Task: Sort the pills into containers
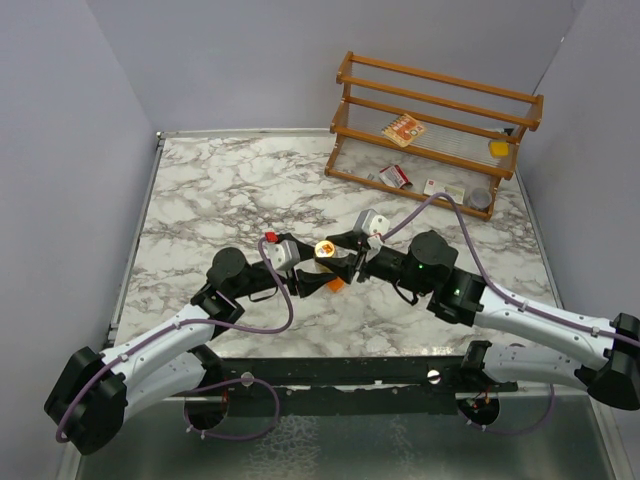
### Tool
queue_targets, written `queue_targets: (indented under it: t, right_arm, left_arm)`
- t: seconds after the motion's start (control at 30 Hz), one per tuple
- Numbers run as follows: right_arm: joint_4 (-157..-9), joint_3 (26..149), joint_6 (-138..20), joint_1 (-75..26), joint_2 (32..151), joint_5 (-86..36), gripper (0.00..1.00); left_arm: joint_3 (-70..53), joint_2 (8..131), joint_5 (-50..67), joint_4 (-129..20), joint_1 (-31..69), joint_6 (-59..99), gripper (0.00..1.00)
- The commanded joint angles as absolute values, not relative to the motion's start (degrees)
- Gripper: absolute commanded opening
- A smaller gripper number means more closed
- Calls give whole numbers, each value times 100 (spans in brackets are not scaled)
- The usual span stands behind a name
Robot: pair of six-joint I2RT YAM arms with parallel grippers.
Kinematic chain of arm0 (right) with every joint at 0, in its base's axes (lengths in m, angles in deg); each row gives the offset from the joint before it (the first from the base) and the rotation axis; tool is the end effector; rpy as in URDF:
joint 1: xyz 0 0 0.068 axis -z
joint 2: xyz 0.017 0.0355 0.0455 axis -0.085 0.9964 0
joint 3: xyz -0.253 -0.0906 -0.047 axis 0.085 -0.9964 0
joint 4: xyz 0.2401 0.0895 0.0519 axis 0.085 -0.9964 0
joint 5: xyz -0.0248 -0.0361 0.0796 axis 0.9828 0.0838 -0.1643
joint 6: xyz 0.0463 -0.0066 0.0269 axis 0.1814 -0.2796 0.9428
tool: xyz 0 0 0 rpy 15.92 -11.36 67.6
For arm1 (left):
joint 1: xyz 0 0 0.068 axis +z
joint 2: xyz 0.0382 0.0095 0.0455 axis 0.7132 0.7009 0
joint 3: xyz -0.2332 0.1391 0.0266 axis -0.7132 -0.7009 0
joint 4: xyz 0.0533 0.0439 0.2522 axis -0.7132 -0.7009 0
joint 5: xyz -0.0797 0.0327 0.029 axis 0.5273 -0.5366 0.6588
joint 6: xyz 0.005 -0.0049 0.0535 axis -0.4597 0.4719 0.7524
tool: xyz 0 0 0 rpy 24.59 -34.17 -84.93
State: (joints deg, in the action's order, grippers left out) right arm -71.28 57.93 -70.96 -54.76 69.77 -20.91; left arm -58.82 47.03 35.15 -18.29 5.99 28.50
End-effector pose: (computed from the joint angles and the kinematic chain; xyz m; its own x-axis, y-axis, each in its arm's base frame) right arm 0.1231 0.2149 0.3362 0.0587 -0.0792 -0.9951 -0.8928 0.4417 -0.0879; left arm 0.1442 -0.1455 0.2618 0.0412 -0.0933 -0.9948 0.9640 0.2654 0.0150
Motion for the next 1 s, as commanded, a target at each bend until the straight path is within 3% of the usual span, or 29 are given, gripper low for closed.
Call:
queue_targets:
  t: [0.0,0.43,0.97]
  right_arm:
    - [-7100,5792,-7127,-5463,6834,-2104,1]
    - [-7241,5827,-7167,-5463,6771,-2136,1]
    - [-7483,5713,-7232,-5471,6213,-2897,1]
  left_arm:
    - [-5798,4602,3999,-1785,568,2766,0]
    - [-5722,4555,4159,-1783,568,2713,0]
    - [-5608,4435,5383,-1751,561,2607,0]
